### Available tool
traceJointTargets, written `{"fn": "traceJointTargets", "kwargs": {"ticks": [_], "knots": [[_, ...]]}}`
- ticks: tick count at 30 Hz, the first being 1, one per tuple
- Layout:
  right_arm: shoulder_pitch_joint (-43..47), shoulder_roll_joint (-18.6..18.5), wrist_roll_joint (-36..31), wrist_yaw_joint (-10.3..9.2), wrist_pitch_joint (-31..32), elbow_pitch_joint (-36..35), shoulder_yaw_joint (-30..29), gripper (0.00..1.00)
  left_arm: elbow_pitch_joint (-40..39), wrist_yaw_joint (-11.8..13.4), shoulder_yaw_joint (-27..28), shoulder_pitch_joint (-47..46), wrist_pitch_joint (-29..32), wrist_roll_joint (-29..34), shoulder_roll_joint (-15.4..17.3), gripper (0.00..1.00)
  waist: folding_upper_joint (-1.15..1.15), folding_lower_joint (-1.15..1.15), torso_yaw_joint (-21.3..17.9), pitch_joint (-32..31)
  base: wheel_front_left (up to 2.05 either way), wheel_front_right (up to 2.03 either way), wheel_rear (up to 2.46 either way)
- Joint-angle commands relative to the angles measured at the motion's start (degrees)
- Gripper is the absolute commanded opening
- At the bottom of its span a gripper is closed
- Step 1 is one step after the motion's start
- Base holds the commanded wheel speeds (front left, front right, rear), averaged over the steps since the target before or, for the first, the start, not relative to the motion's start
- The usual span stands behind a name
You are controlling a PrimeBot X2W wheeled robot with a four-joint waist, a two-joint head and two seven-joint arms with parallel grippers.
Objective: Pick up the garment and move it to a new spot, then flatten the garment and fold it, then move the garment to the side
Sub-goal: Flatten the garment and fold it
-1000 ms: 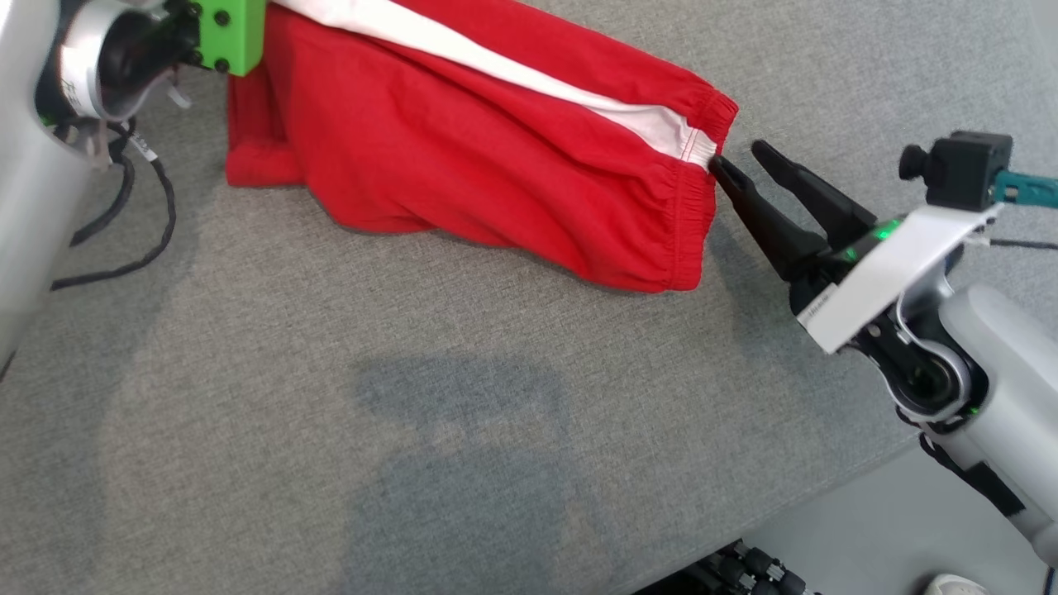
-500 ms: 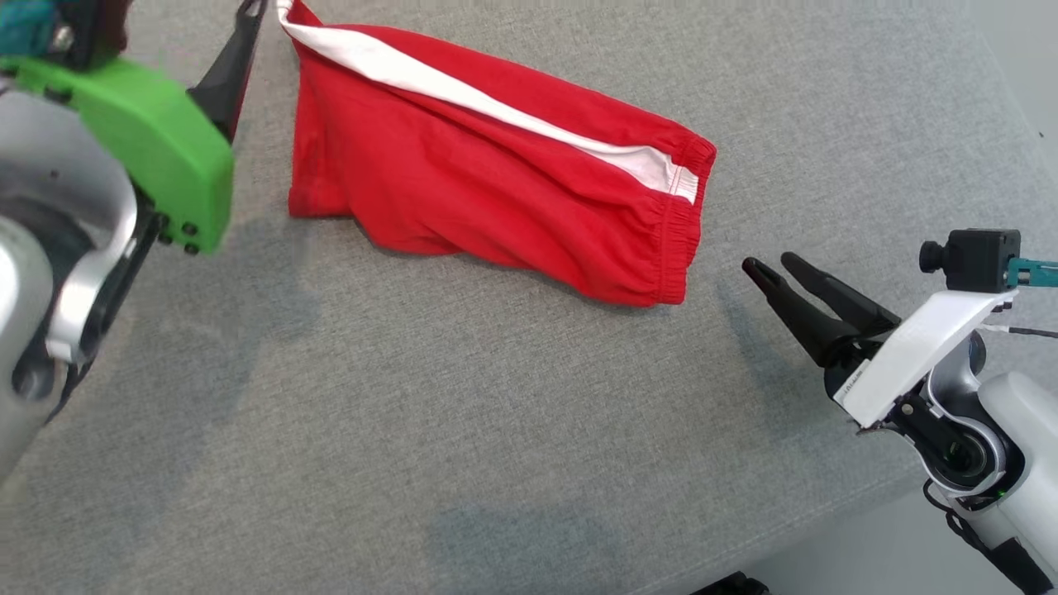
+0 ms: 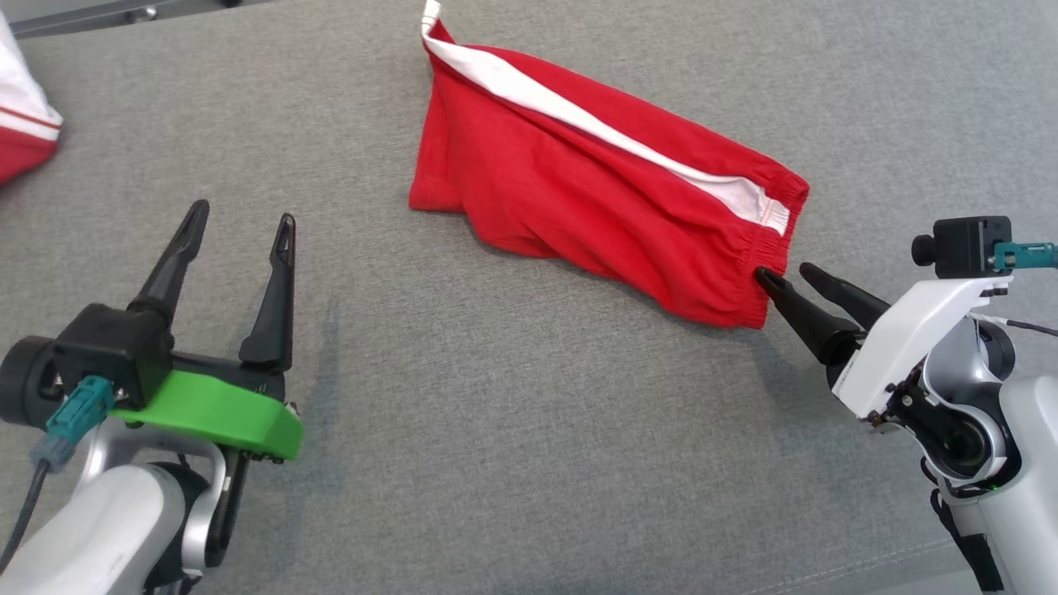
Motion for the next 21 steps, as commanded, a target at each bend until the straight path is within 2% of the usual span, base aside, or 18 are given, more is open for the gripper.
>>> {"fn": "traceJointTargets", "kwargs": {"ticks": [1, 3, 5, 8, 10, 15, 21], "knots": [[1.25, 1.20, -1.82, 0.02, 1.66, -1.62, -1.73, 1.00, 1.29, -1.11, 0.52, 0.73, -0.60, -2.89, -1.98, 1.00, 0.69, 0.00, 3.47, -1.61, 0.00, 0.00, 0.00], [2.32, 3.40, -4.20, 0.02, 4.41, -4.38, -4.14, 1.00, 3.46, -3.49, 0.01, -0.89, 0.00, -4.73, -3.42, 1.00, 0.69, 0.00, 3.57, -1.64, 0.00, 0.00, 0.00], [3.30, 5.16, -6.39, 0.02, 6.54, -7.39, -6.03, 1.00, 5.42, -5.81, -0.77, -2.27, 2.61, -8.66, -6.29, 1.00, 0.69, 0.00, 3.04, -1.66, 0.00, 0.00, 0.00], [4.44, 6.80, -9.43, 0.02, 8.21, -11.76, -7.08, 1.00, 8.80, -7.83, -1.35, -4.98, 7.09, -12.83, -8.94, 1.00, 0.69, 0.00, 1.34, -1.53, 0.00, 0.00, 0.00], [4.94, 6.41, -12.51, 0.02, 7.51, -15.00, -6.41, 1.00, 10.66, -8.58, -1.76, -7.30, 9.27, -13.75, -10.22, 1.00, 0.69, 0.00, -0.22, -1.36, 0.00, 0.00, 0.00], [7.17, 3.68, -21.51, 0.02, -1.01, -20.02, -4.41, 1.00, 16.97, -9.89, -3.84, -12.33, 14.64, -15.37, -13.69, 1.00, 0.69, 0.00, -3.49, -0.73, 0.00, 0.00, 0.00], [9.43, 3.06, -27.99, 0.02, -12.29, -20.35, -0.92, 1.00, 25.20, -10.00, -4.44, -14.97, 19.30, -18.15, -16.19, 1.00, 0.69, 0.00, -7.14, -0.29, 0.00, 0.00, 0.00]]}}
